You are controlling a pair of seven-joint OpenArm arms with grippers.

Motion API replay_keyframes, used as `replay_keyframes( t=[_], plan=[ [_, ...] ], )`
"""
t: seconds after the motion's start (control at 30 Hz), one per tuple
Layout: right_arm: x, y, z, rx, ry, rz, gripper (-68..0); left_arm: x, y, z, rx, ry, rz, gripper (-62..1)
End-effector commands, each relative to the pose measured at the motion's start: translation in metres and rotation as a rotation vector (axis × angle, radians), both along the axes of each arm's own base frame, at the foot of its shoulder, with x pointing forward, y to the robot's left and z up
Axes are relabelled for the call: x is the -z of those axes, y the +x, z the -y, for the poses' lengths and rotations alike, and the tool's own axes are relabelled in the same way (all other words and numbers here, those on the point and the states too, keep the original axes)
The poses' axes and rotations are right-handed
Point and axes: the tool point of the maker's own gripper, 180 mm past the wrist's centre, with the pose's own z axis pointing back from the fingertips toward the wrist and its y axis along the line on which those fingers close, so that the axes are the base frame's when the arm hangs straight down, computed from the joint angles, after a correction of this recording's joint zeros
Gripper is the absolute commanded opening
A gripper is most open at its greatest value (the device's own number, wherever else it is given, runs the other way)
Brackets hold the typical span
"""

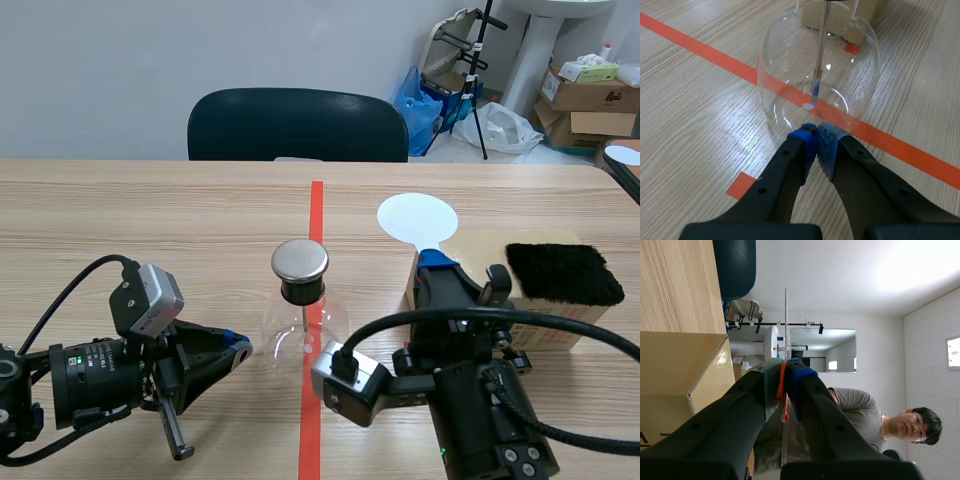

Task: Do the electroscope experiment

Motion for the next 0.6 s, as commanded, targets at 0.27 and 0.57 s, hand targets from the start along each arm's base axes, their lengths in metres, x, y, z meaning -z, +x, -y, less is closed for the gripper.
replay_keyframes(
  t=[0.27, 0.57],
  plan=[
    [-0.006, 0.001, -0.011, -0.075, -0.004, 0.023, -66.5, -0.012, 0.006, 0.004, -0.007, -0.035, 0.027, -57.0],
    [-0.005, -0.008, -0.037, -0.224, -0.018, 0.021, -66.5, -0.012, 0.006, 0.004, -0.007, -0.035, 0.027, -57.1]
  ],
)
